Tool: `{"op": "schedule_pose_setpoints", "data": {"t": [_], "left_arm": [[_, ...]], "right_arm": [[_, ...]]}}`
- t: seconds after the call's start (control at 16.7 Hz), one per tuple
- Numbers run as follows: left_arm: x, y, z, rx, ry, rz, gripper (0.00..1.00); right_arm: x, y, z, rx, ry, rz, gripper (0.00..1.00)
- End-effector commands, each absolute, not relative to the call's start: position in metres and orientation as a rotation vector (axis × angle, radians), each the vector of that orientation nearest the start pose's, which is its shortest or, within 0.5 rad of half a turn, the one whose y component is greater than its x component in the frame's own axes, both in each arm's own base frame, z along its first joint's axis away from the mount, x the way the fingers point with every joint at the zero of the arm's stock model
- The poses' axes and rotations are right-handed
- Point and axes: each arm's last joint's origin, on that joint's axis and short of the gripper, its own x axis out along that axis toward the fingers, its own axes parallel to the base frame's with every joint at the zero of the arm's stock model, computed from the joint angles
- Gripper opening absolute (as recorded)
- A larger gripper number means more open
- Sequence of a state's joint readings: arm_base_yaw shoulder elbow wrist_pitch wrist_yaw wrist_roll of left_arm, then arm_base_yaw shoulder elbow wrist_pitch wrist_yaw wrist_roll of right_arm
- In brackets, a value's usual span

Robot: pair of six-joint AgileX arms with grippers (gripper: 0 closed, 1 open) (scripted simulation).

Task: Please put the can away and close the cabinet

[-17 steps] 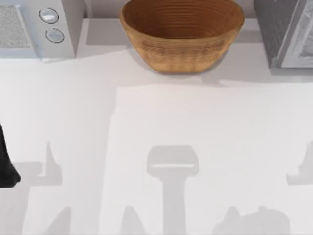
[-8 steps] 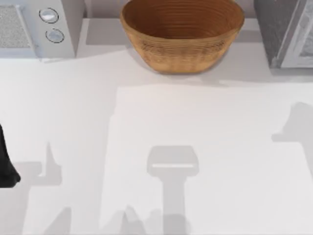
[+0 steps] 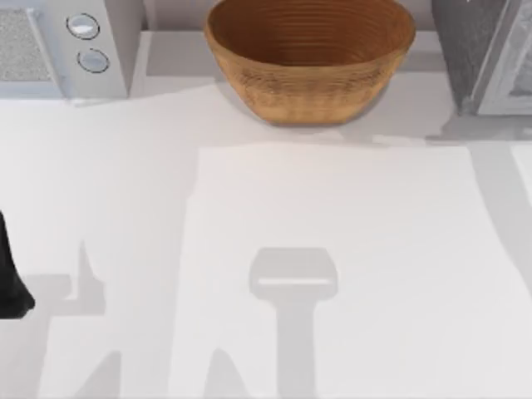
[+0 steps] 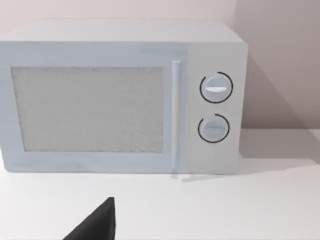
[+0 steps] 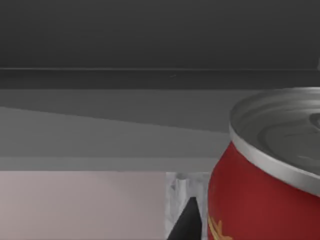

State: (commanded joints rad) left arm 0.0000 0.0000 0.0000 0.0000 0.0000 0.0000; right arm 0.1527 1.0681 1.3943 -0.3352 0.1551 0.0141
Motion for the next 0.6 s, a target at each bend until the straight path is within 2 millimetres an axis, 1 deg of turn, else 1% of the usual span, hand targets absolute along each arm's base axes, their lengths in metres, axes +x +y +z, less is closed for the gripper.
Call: {"op": "schedule_pose_setpoints", "data": {"t": [0.12,0.24,0.42,0.6], "left_arm": [[0.106,-0.001,0.160,0.000,0.000,0.000,1.00],[0.106,-0.001,0.160,0.000,0.000,0.000,1.00],[0.106,-0.001,0.160,0.000,0.000,0.000,1.00],[0.106,-0.001,0.160,0.000,0.000,0.000,1.00]], "right_arm": [[0.227,0.037,0.487,0.000,0.001,0.004,0.00],[0.242,0.042,0.501,0.001,-0.002,0.002,0.00],[0.255,0.047,0.510,0.001,0.000,0.002,0.00],[0.256,0.048,0.511,0.002,0.000,0.002,0.00]]}}
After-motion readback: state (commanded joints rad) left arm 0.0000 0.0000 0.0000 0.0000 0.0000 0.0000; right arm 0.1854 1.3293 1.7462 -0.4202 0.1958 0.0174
